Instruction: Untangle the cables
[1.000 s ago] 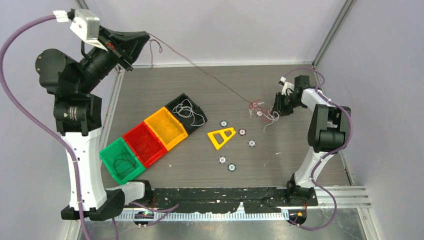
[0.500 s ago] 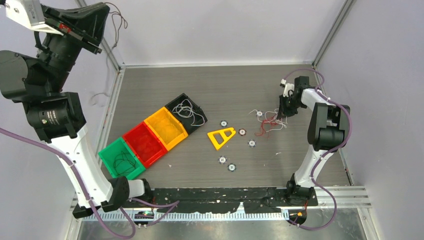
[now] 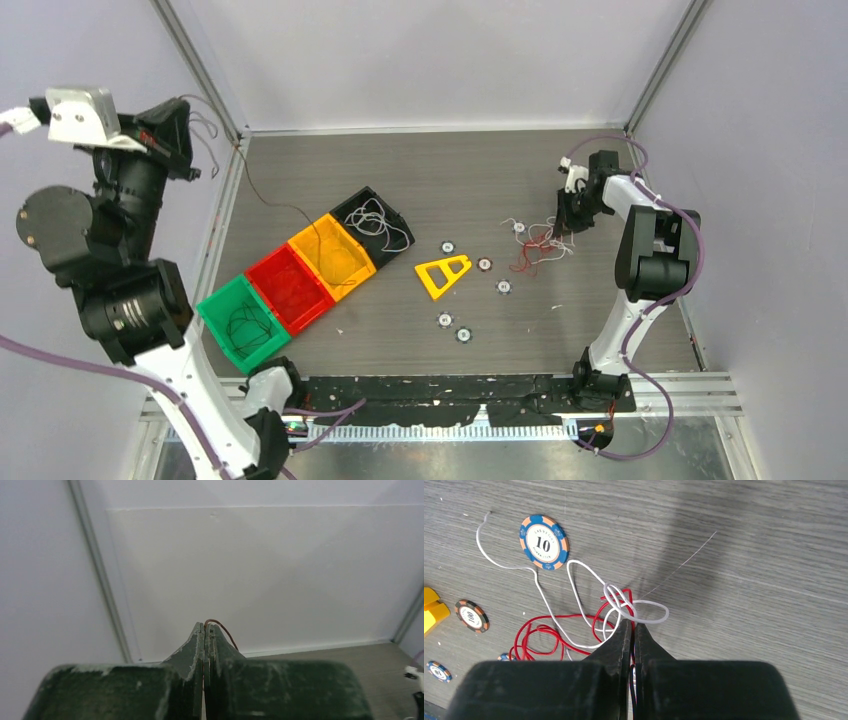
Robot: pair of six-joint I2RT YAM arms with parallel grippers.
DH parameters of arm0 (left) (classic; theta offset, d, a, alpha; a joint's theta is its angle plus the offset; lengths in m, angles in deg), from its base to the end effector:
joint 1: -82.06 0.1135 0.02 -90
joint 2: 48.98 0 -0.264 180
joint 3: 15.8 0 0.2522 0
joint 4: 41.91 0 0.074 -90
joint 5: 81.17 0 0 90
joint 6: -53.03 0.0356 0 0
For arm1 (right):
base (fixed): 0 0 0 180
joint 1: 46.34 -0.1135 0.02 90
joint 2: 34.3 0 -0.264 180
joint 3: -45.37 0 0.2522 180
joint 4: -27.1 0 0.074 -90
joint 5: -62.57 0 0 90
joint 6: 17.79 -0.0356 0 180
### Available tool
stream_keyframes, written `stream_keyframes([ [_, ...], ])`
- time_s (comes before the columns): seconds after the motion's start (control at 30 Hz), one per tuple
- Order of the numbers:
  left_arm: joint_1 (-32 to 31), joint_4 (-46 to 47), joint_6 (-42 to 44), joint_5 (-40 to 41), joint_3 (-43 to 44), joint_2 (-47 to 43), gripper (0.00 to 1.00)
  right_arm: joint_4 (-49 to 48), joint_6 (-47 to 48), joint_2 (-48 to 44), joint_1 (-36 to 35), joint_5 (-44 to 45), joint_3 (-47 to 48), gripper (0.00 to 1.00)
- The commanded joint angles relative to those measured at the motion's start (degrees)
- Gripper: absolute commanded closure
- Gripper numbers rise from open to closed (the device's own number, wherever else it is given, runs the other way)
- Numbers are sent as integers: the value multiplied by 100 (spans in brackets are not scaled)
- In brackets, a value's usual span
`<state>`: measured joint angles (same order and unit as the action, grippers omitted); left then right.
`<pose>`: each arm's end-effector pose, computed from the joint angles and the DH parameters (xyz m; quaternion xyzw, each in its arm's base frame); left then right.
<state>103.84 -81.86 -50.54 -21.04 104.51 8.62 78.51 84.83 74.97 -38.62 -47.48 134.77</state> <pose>0.0910 0.0173 0.6011 0.0421 0.5749 -0.0847 0.8127 0.3770 -0.0388 0.1752 -0.0698 0.9695 0.1408 0.1880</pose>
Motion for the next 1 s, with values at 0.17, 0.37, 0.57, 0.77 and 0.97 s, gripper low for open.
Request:
stream_keyframes([
  [0.17, 415, -683, 1000, 1382, -72, -501, 100, 243, 305, -348, 18, -167, 203, 92],
  [0.37, 554, -1917, 1731, 1018, 842, -115, 100, 298, 322, -399, 18, -202, 234, 92],
  [0.57, 904, -3724, 2385, 881, 2462, 797, 100, 456, 358, -373, 10, -281, 360, 92],
  [0.77, 1349, -4326, 3038, 428, 2588, 756, 100, 546, 403, -394, 10, -313, 387, 92],
  [0.97, 1385, -5571, 3636, 384, 2999, 1015, 100, 637, 395, -406, -3, -350, 395, 92],
])
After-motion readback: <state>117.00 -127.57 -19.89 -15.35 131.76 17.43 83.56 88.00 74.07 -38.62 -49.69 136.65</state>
